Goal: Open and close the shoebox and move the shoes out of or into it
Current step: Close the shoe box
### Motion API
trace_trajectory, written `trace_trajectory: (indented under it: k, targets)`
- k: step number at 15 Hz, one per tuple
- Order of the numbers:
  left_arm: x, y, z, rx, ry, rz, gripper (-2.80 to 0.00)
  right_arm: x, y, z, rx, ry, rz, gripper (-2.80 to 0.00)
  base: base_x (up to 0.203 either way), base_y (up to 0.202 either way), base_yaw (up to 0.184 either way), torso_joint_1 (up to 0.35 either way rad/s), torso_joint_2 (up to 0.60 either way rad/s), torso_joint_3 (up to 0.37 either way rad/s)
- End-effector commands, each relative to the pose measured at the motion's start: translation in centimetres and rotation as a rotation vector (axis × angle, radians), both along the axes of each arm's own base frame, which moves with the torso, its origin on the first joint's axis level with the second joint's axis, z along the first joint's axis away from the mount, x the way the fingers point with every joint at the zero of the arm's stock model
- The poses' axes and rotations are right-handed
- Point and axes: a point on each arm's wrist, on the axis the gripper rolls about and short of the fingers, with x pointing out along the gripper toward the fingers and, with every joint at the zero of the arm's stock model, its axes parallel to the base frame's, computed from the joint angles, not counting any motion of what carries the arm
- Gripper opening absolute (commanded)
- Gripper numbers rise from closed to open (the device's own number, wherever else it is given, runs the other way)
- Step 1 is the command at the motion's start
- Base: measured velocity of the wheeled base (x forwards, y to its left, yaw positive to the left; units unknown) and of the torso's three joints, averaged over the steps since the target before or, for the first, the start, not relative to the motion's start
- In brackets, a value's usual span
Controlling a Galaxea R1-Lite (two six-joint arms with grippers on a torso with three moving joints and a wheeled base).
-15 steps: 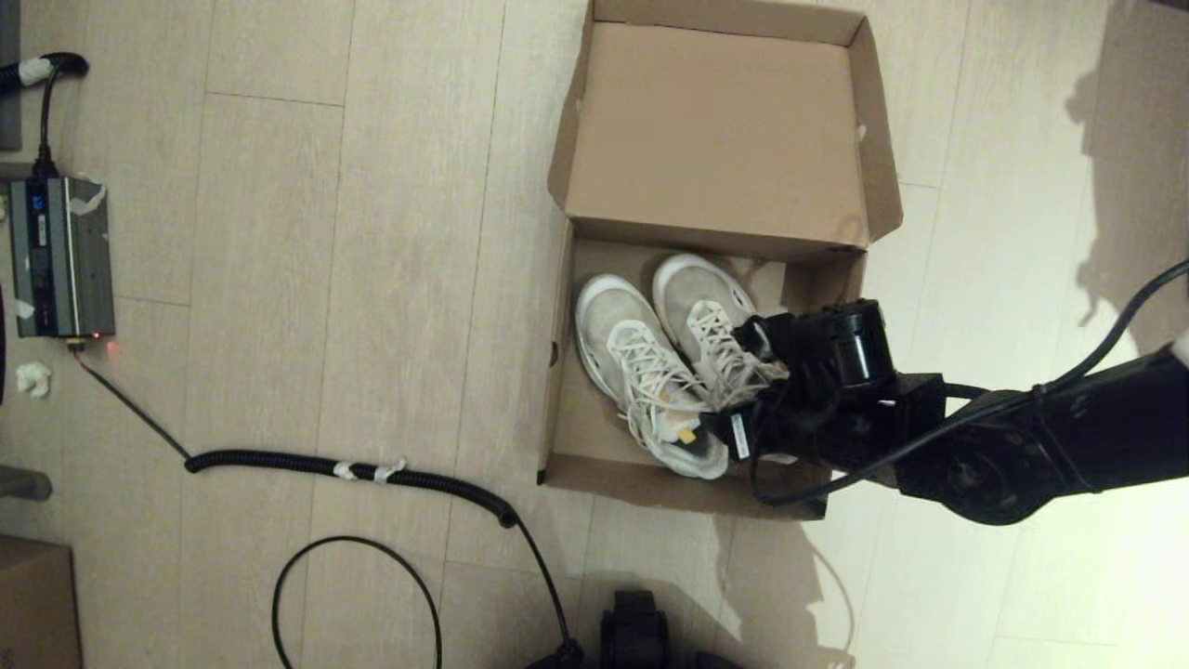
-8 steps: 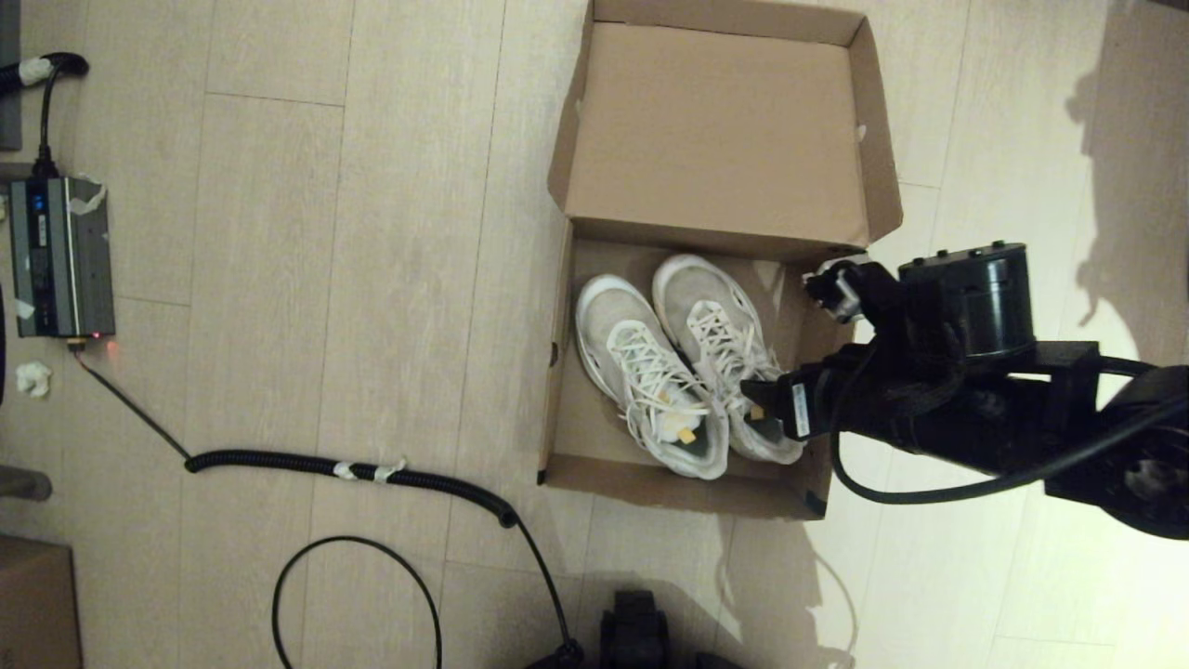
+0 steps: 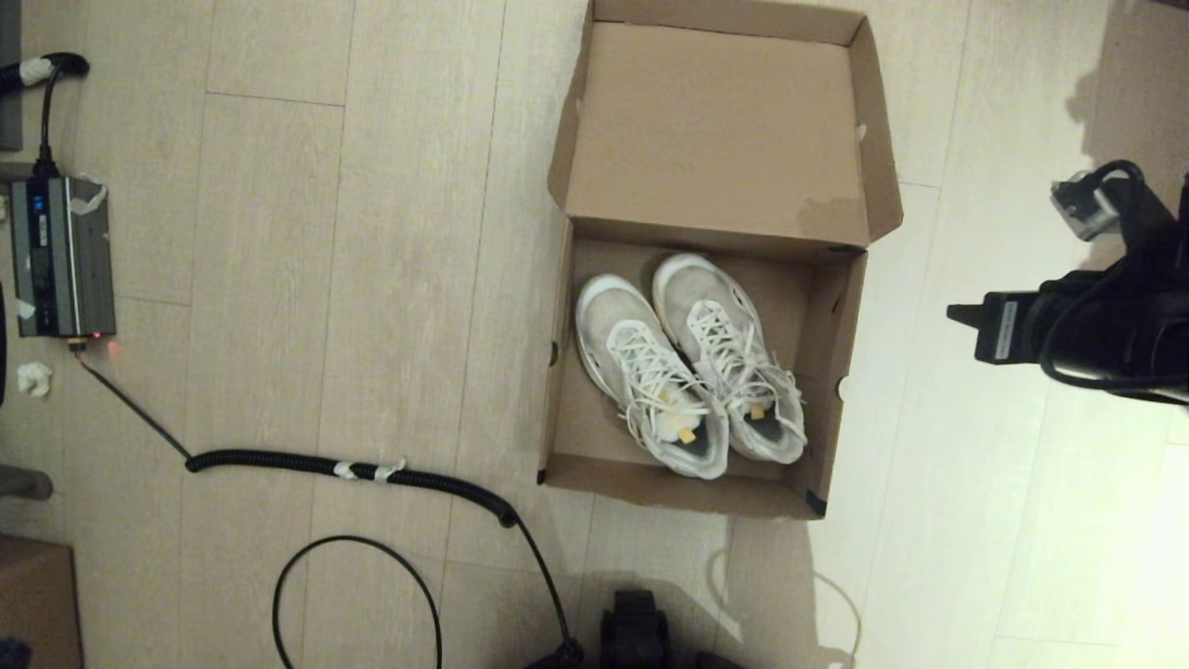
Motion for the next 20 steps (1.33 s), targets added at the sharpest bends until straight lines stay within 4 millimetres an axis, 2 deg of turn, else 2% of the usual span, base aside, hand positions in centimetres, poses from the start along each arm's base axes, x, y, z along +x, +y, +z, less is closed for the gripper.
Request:
trace_trajectory:
  k: [1, 3, 6, 8, 10, 12, 14, 17, 20]
  targets:
    - [7.8, -0.4, 2.8, -0.095, 0.227, -0.053, -2.80, 2.7, -2.9, -0.2, 0.032, 0.032, 0.033, -2.80, 0.000, 0.000, 0.000, 0.000, 0.00, 0.000]
    - [14.4, -0.9, 4.8, -0.195, 0.306, -0.123, -2.80, 5.8, -4.5, 0.4, 0.065, 0.015, 0.120, -2.80, 0.000, 0.000, 0.000, 0.000, 0.00, 0.000]
    - [24.7, -1.8, 7.6, -0.367, 0.345, -0.284, -2.80, 11.0, -5.7, 0.9, 0.116, -0.030, 0.258, -2.80, 0.000, 0.000, 0.000, 0.000, 0.00, 0.000]
    - [30.7, -2.5, 8.0, -0.452, 0.366, -0.391, -2.80, 13.9, -6.2, 1.5, 0.184, -0.063, 0.338, -2.80, 0.000, 0.000, 0.000, 0.000, 0.00, 0.000]
    - [35.5, -4.1, 7.6, -0.495, 0.383, -0.479, -2.80, 17.2, -7.0, 0.6, 0.242, -0.086, 0.385, -2.80, 0.000, 0.000, 0.000, 0.000, 0.00, 0.000]
    - [38.2, -6.4, 6.9, -0.510, 0.401, -0.559, -2.80, 19.7, -7.7, -0.2, 0.282, -0.142, 0.423, -2.80, 0.000, 0.000, 0.000, 0.000, 0.00, 0.000]
    - [39.0, -9.1, 6.2, -0.502, 0.412, -0.633, -2.80, 21.3, -8.2, -0.6, 0.381, -0.159, 0.475, -2.80, 0.000, 0.000, 0.000, 0.000, 0.00, 0.000]
    - [38.5, -11.0, 5.6, -0.493, 0.424, -0.650, -2.80, 21.9, -8.3, -0.4, 0.530, -0.198, 0.548, -2.80, 0.000, 0.000, 0.000, 0.000, 0.00, 0.000]
    - [38.1, -12.0, 4.6, -0.488, 0.449, -0.641, -2.80, 22.1, -8.0, 0.2, 0.690, -0.229, 0.609, -2.80, 0.000, 0.000, 0.000, 0.000, 0.00, 0.000]
